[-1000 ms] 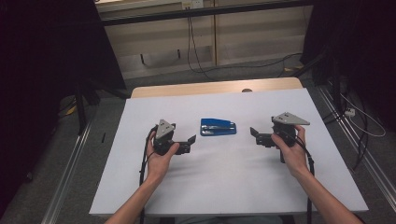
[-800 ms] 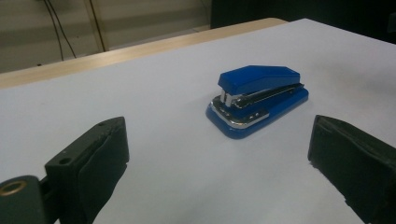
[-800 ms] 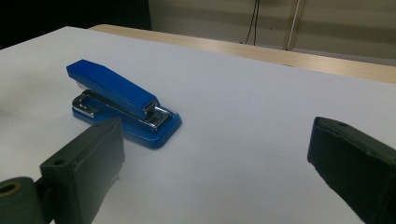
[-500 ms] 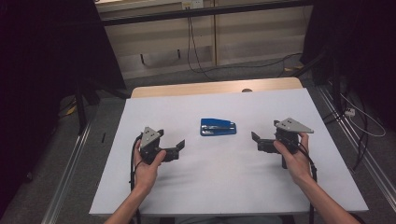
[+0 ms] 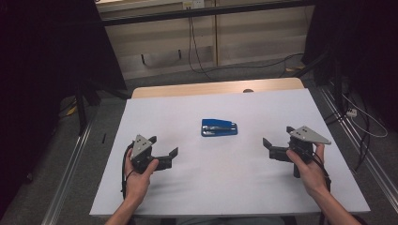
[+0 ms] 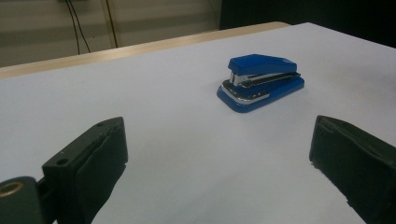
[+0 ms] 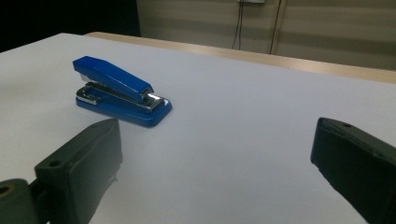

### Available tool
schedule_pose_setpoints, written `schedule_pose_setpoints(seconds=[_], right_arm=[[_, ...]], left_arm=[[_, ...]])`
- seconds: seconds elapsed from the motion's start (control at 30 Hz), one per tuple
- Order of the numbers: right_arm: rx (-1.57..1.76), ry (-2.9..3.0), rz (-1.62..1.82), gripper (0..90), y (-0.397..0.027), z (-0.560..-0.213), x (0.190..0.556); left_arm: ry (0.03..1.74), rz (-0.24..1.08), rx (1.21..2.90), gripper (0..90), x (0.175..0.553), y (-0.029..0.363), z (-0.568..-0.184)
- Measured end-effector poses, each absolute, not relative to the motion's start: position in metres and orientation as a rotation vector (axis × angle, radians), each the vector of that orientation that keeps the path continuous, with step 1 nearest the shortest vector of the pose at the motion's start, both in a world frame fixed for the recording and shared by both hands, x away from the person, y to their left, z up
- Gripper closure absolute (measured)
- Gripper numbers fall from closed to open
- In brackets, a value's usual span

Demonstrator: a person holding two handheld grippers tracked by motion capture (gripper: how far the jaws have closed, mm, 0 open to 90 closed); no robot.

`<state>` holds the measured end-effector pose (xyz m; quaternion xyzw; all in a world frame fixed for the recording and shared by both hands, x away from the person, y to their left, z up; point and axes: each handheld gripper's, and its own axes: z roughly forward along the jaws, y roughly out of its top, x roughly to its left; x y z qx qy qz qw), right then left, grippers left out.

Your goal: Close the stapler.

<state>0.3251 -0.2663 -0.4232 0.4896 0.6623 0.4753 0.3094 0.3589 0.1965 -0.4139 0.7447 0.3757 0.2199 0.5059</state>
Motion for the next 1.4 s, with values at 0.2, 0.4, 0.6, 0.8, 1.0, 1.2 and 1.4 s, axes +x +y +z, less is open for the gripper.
schedule_pose_setpoints(seconds=[0.2,0.4,0.6,0.8,1.0,1.2,1.4], right_arm=[[1.312,1.72,1.241,2.0,-0.277,-0.422,0.312],[1.328,1.712,1.23,1.9,-0.285,-0.422,0.299],[1.326,1.702,1.229,2.2,-0.292,-0.422,0.29],[1.339,1.7,1.203,2.2,-0.298,-0.427,0.276],[1.348,1.677,1.206,1.9,-0.299,-0.427,0.266],[1.335,1.697,1.202,1.3,-0.292,-0.432,0.269],[1.332,1.68,1.222,1.3,-0.294,-0.432,0.272]], left_arm=[[0.893,0.533,1.815,4.5,0.352,0.203,-0.415],[0.938,0.545,1.795,4.5,0.347,0.217,-0.414],[0.944,0.577,1.816,4.5,0.342,0.221,-0.414],[0.943,0.568,1.815,4.5,0.328,0.227,-0.415],[0.965,0.582,1.786,4.6,0.317,0.233,-0.415],[0.954,0.584,1.785,4.6,0.312,0.235,-0.416],[0.958,0.561,1.761,5.0,0.313,0.237,-0.415]])
